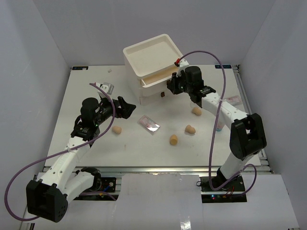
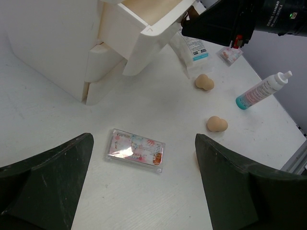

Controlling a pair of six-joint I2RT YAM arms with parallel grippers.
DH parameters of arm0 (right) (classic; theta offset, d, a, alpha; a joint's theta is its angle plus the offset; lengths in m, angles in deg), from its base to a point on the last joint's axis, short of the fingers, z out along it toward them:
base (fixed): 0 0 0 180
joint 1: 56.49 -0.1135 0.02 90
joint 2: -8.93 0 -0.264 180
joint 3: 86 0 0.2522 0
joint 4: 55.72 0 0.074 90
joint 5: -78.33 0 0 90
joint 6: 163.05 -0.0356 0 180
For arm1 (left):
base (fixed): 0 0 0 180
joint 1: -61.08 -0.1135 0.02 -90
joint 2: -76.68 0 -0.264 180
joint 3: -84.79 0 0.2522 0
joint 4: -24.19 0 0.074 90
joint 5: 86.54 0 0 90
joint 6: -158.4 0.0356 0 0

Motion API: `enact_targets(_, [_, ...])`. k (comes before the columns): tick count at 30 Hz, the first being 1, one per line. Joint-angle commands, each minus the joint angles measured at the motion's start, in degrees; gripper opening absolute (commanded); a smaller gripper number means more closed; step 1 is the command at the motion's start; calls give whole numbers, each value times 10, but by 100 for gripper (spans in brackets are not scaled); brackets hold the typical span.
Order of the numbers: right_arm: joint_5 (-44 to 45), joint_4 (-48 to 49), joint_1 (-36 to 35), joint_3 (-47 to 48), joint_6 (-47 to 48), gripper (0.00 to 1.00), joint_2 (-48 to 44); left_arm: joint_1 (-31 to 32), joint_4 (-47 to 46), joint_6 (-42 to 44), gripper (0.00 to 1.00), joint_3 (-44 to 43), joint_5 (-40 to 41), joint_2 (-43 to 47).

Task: Organize the makeup

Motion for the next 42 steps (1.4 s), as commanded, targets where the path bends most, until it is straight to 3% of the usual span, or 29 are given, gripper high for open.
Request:
enact_targets(1, [-16, 34, -3, -44, 17, 8, -68, -1, 0, 6, 98, -22, -3, 5])
enact_targets(10, [-44, 18, -1, -164, 46, 8, -177, -1, -1, 4, 98, -21, -7, 3])
enact_targets(17, [-60, 6, -1, -174, 59, 10, -202, -1, -3, 2, 98, -20, -10, -1])
enact_targets(19, [-65, 5, 0, -170, 61, 21, -197, -1, -3, 3, 98, -20, -8, -1])
enact_targets(23, [-83, -4, 0, -163, 78, 80, -200, -1, -2, 4, 98, -19, -5, -4])
enact_targets(25, [-97, -15, 3, -163, 104, 96, -212, -1, -2, 4, 98, -19, -5, -5])
enact_targets(28, [-152, -56, 16, -175, 156, 91, -245, -1, -2, 2, 98, -19, -8, -7])
enact_targets(31, [-262, -100, 36, -189, 248, 90, -269, -1, -2, -1, 98, -20, -13, -11])
enact_targets(36, [-372, -267, 39, -183, 433, 95, -274, 0, -1, -9, 98, -22, -24, -18])
enact_targets(38, [-366, -318, 40, -190, 491, 97, -272, -1, 1, -13, 98, -24, -32, -22])
enact_targets(42, [-301, -358, 40, -217, 542, 89, -270, -1, 11, -23, 98, -20, -40, -13])
